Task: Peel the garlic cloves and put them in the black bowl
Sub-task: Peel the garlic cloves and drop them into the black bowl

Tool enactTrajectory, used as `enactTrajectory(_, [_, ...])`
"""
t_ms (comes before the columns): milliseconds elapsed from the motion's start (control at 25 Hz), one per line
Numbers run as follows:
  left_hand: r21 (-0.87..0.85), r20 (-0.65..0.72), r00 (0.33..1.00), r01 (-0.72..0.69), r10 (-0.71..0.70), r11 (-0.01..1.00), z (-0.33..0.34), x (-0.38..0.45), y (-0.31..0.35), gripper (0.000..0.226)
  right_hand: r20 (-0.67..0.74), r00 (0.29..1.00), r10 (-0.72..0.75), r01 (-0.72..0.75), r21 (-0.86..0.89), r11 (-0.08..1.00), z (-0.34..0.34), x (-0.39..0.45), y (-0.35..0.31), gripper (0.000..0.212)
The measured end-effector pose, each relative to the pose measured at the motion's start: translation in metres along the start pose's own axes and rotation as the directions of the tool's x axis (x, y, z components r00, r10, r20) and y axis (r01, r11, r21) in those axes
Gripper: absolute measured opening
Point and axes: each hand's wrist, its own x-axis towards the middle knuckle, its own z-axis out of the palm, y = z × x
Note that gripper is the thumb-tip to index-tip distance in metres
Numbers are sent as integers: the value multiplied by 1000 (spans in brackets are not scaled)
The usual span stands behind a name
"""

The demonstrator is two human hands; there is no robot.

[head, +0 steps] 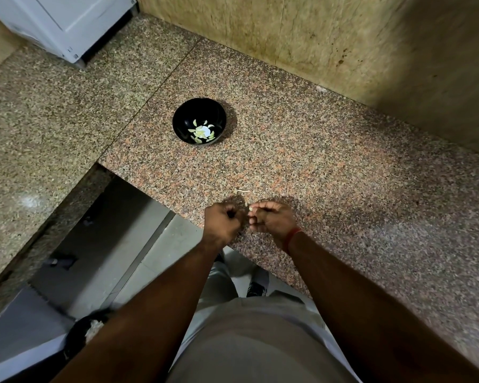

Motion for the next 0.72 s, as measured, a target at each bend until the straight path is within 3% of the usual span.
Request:
enactTrajectory(320, [-172,8,998,61,-61,983,1,2,6,13,-27,1000,-6,5,-36,999,9,-1,4,14])
enactTrajectory(720, [-112,-27,999,39,-42,993,5,1,11,8,-33,989,-147,133,-260,956,10,-3,1,13])
